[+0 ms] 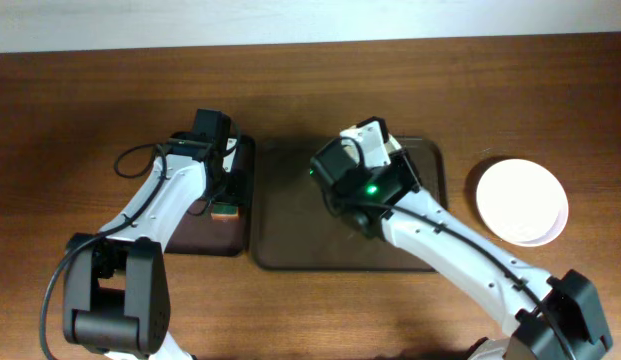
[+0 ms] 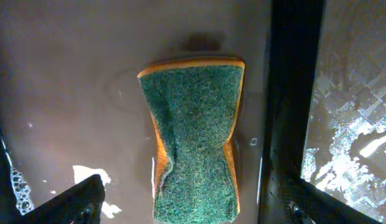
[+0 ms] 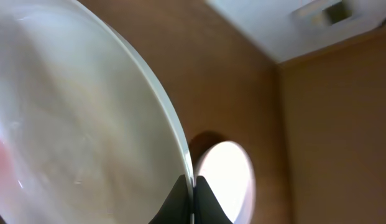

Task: Clean dirty plates on tray and stack at the side
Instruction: 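Carry the plate right with the right gripper and stack it on the pile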

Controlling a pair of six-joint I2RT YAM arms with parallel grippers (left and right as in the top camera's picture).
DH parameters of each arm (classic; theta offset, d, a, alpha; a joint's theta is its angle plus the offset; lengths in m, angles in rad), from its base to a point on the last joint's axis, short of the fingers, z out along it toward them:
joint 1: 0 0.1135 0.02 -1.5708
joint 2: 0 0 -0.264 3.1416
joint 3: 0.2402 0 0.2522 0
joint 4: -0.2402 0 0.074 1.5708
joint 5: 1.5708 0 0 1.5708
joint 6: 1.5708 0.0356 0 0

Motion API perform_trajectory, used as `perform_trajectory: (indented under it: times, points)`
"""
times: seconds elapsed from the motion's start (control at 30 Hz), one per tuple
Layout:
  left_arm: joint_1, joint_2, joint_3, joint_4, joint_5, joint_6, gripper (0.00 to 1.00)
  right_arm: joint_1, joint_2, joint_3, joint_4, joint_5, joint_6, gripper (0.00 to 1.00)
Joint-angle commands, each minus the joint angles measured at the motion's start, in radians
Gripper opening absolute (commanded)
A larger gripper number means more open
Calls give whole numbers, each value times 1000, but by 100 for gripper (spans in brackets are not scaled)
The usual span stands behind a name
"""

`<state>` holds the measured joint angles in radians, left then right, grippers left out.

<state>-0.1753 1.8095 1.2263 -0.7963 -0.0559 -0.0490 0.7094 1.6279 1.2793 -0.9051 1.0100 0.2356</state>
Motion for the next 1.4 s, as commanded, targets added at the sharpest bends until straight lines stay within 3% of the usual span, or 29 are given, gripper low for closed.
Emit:
perform_trajectory:
  times: [0.0, 0.23, 0.4, 0.53, 0.6, 0.67, 0.77, 0.87, 0.97, 1.0, 1.03, 1.13, 1.17, 1.2, 1.23, 1.37]
  points:
    - [2, -22, 13, 6, 11, -3, 88, 51, -23, 18, 9, 234, 13, 4]
    - [2, -22, 13, 6, 12, -3, 89, 48, -23, 18, 50, 202, 17, 4]
    - [2, -17, 4, 6, 35, -3, 86, -195, -23, 18, 53, -334, 143, 4]
    - [2, 38, -25, 14, 35, -3, 84, -509, -23, 18, 49, -761, 147, 4]
    - [2, 53, -32, 21, 35, -3, 72, -617, -23, 18, 48, -887, 138, 4]
    - [2, 68, -33, 18, 35, -3, 52, -746, -23, 18, 38, -1006, 134, 4]
    - [0, 86, -34, 17, 35, -3, 51, -875, -23, 18, 21, -1097, 82, 4]
    - [-3, 90, -47, 18, 35, -3, 30, -982, -23, 18, 2, -1101, 83, 4]
    - [-3, 90, -63, 19, 35, -3, 19, -1057, -23, 18, 3, -1159, 84, 4]
    - [-3, 90, -67, 19, 34, -3, 6, -1087, -23, 18, 1, -1173, 84, 4]
    - [-3, 90, -67, 19, 34, -3, 0, -1112, -23, 18, -7, -1180, 84, 4]
    - [-3, 90, -64, 20, 33, -2, 0, -1180, -23, 18, -35, -1179, 84, 4]
    - [-3, 90, -55, 11, 34, -2, 6, -1210, -23, 17, -42, -1179, 84, 4]
    - [-3, 90, -42, -2, 34, -2, 42, -1230, -23, 16, -46, -1179, 84, 4]
    - [-2, 90, -17, -26, 34, -2, 55, -1252, -23, 15, -51, -1176, 84, 4]
    - [-2, 56, 73, -81, 34, -3, 68, -1311, -17, 10, -61, -1133, 84, 4]
